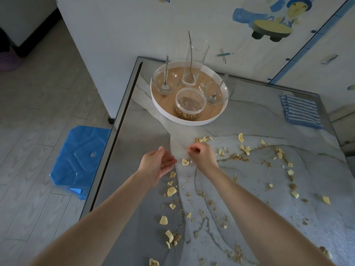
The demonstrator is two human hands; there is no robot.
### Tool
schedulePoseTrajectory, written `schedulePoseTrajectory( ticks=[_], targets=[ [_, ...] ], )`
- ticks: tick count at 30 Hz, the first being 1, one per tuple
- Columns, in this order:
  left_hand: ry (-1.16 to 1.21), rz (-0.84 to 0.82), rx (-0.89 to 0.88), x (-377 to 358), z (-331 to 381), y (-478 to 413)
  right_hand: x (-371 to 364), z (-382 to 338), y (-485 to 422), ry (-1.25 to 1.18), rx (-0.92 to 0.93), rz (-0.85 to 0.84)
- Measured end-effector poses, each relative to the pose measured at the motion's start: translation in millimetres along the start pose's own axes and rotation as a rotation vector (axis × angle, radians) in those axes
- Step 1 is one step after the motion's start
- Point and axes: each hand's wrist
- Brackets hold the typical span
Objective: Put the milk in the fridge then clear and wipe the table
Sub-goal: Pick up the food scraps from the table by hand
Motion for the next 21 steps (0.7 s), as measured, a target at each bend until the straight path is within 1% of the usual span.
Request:
schedulePoseTrajectory(
  ticks=[2,4,6,9,11,12,15,17,19,21],
  targets=[
    [0.073,-0.054,0.09,-6.8,-4.3,2.1,10.4,-17.8,7.7,-0.204,0.005,0.06],
    [0.098,-0.113,0.141,-14.0,-9.8,3.9,16.6,-36.2,18.7,-0.288,0.075,0.015],
    [0.154,-0.179,0.151,-21.0,-15.1,3.8,18.0,-49.3,32.2,-0.253,0.185,-0.064],
    [0.265,-0.27,0.169,-25.9,-23.4,0.8,16.7,-52.1,48.7,-0.085,0.345,-0.171],
    [0.284,-0.343,0.146,-28.0,-26.1,3.7,19.3,-49.4,53.7,-0.058,0.4,-0.214],
    [0.282,-0.354,0.121,-29.1,-26.9,6.5,22.2,-47.7,55.3,-0.079,0.417,-0.207],
    [0.3,-0.281,0.033,-31.1,-28.5,12.8,30.5,-41.7,55.7,-0.192,0.431,-0.093],
    [0.37,-0.238,0.028,-30.1,-30.3,13.0,36.4,-33.4,50.2,-0.217,0.4,-0.017],
    [0.416,-0.195,0.047,-27.8,-31.4,14.0,42.2,-18.0,38.8,-0.156,0.359,0.02],
    [0.426,-0.168,0.055,-24.5,-31.8,16.6,46.1,3.5,21.4,-0.024,0.304,-0.008]
  ],
)
Point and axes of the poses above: each hand's wrist, its own y-axis away from the middle knuckle, its own x-axis out of the back of the hand, z = x × y, and after that the axes turned 15 degrees about x, right-handed
